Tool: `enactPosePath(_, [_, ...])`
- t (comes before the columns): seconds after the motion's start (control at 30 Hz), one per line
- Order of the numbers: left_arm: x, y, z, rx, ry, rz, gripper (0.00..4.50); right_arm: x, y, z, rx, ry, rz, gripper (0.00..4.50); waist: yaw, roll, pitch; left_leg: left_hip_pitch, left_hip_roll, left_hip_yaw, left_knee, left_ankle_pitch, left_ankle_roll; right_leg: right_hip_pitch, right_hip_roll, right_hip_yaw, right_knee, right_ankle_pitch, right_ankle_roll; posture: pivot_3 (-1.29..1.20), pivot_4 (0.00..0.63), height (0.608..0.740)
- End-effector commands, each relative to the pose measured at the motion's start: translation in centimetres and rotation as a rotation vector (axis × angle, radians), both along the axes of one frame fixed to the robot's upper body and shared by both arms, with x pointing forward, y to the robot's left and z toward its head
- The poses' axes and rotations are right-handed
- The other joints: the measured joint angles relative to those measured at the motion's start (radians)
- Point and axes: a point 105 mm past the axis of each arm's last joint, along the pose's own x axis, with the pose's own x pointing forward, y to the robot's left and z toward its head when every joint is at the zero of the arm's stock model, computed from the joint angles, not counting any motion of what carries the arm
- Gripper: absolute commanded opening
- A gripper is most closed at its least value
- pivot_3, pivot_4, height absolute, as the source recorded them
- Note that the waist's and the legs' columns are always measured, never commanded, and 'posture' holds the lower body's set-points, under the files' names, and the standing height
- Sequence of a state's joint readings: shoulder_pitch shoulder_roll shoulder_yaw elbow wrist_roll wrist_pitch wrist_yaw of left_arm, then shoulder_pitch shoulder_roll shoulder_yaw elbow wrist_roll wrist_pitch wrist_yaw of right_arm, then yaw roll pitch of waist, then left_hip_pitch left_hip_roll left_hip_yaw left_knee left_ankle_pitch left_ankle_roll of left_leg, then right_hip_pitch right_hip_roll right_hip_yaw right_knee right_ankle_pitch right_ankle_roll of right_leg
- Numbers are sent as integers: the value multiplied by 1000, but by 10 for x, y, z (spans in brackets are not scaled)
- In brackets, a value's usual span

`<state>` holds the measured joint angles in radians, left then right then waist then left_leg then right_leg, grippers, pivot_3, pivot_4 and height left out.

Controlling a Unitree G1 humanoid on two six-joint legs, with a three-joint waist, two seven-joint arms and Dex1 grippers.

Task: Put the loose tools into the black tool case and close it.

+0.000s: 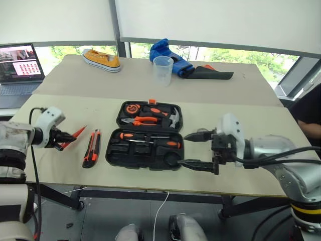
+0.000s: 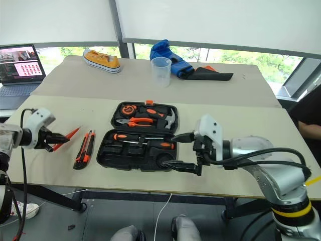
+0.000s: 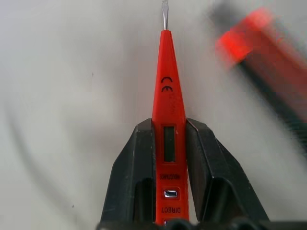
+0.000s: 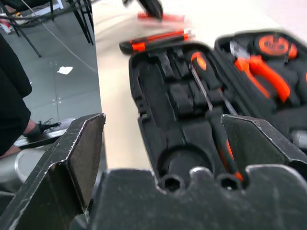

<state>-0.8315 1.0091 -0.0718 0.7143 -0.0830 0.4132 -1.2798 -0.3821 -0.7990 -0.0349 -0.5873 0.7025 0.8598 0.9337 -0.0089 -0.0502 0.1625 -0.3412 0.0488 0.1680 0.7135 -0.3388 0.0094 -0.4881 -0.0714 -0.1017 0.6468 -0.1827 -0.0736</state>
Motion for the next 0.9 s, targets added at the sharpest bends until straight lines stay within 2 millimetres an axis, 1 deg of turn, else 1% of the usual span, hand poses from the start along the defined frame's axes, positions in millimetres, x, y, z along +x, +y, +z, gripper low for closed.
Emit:
enactPosePath(0.03, [-8,-50,43,-19,-87,-303,430,-13,1,7,5,-14,44,4500,7,0,0,0,0,1,0,0,0,0,0,-1,0,0,0,0,150,724])
enactPosePath(0.07, [-8,-66,42,15,-91,-387,430,-14,1,7,5,-19,40,4500,8,0,0,-1,-1,1,1,0,0,0,-1,-1,0,0,0,0,150,724])
enactPosePath(0.13, [-7,-103,32,110,-84,-567,430,-11,1,8,9,-43,8,4500,8,0,0,0,-2,0,1,0,0,1,-1,0,0,0,1,0,150,724])
enactPosePath(0.17, [-5,-121,26,145,-78,-643,430,-9,1,8,11,-51,-8,4500,10,0,0,2,-3,0,1,0,0,3,0,2,0,0,1,0,150,724])
enactPosePath(0.2, [-2,-134,21,168,-81,-697,430,-8,1,8,12,-57,-21,4500,16,0,0,4,-3,-1,1,0,0,7,-1,3,0,0,1,0,150,724])
enactPosePath(0.27, [3,-151,13,190,-90,-756,430,-8,1,8,13,-60,-37,4500,21,0,0,4,-2,-1,3,0,1,10,-1,2,-2,-2,4,0,150,724])
enactPosePath(0.3, [5,-155,9,199,-90,-779,430,-8,1,7,14,-60,-43,4500,21,0,0,4,-2,-1,4,0,1,10,-1,3,-3,-3,7,0,150,724])
enactPosePath(0.4, [4,-169,-5,236,-67,-884,430,-11,1,6,17,-58,-56,4500,6,-1,0,3,-1,-6,3,0,2,11,2,7,-3,-2,6,0,150,724])
enactPosePath(0.5, [3,-176,-13,267,-47,-945,430,-13,0,6,16,-61,-69,4500,3,-1,0,4,-1,-8,1,0,2,12,2,6,-4,-1,5,0,150,724])
enactPosePath(0.6, [6,-179,-16,283,-24,-955,430,-12,-1,6,19,-67,-90,4500,3,-1,0,4,-1,-9,2,0,2,12,1,5,-4,-1,5,0,150,724])
enactPosePath(0.63, [7,-178,-17,289,-17,-954,430,-13,-1,7,19,-68,-93,4500,3,-1,0,4,-1,-10,3,0,3,12,1,4,-5,-2,6,0,150,724])
enactPosePath(0.77, [5,-164,-27,342,43,-960,430,-15,-2,6,17,-72,-107,4500,3,-1,0,4,-1,-11,4,-2,5,12,1,4,-5,-3,10,0,150,724])
enactPosePath(0.9, [12,-162,-33,373,37,-929,430,-15,-2,6,19,-75,-115,4500,5,-1,0,4,-1,-12,3,-3,7,12,0,4,-6,-2,8,0,150,724])
